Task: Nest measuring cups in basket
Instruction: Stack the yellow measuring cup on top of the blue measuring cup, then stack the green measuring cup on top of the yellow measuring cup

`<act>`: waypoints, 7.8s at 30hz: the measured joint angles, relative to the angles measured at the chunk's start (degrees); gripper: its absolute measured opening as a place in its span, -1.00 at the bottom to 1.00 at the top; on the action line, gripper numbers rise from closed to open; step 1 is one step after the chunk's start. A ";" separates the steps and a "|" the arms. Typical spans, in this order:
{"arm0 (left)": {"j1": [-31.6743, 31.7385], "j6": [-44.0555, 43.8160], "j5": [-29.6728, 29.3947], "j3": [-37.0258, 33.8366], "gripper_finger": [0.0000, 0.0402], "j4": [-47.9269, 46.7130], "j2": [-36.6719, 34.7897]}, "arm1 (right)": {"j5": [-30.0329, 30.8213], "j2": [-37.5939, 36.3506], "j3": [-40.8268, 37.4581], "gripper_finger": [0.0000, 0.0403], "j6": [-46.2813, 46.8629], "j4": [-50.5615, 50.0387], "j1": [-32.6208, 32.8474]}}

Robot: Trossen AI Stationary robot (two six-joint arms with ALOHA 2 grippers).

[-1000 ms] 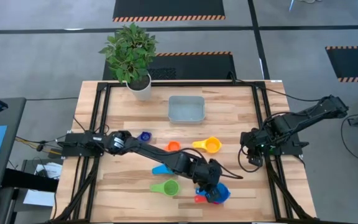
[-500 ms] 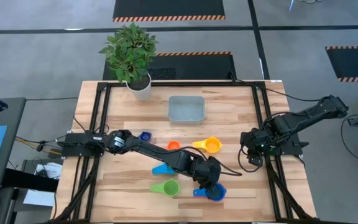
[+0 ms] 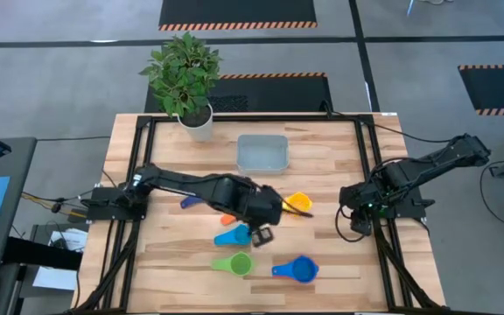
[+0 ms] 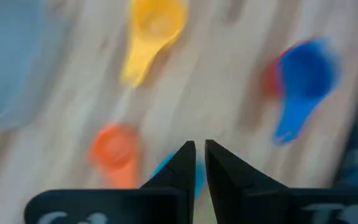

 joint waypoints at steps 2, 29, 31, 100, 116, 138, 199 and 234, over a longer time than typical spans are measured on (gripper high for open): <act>-1.08 0.71 -1.97 -0.12 -0.91 -4.56 -1.46 | 1.08 0.00 -0.34 -0.18 -0.04 3.76 0.00; -2.57 -5.62 -2.60 -80.52 -1.00 49.90 -44.83 | 8.49 21.46 14.87 -0.22 -18.56 31.50 -23.31; -1.22 -5.58 -2.54 -83.53 -1.00 55.90 -46.64 | 8.37 24.70 17.96 -0.18 -18.77 24.97 -24.72; 11.83 14.54 6.83 -84.93 -0.73 69.39 -45.30 | 3.85 40.26 35.71 -0.97 -4.20 -9.10 -16.15; 11.83 12.37 6.43 -84.93 -0.73 68.24 -45.29 | 5.79 36.67 42.86 -0.97 16.67 -8.33 9.42; 11.83 13.40 5.78 -84.93 -0.73 68.43 -45.29 | 7.11 51.46 42.86 -0.97 29.47 1.16 14.97; -8.35 -23.58 12.42 -83.82 -0.45 81.82 -32.87 | 8.54 53.29 42.64 -0.08 2.04 -18.62 0.31; -10.99 -26.38 6.97 -45.37 -0.35 30.91 -5.02 | 20.28 50.56 41.59 -0.13 5.62 -28.66 10.89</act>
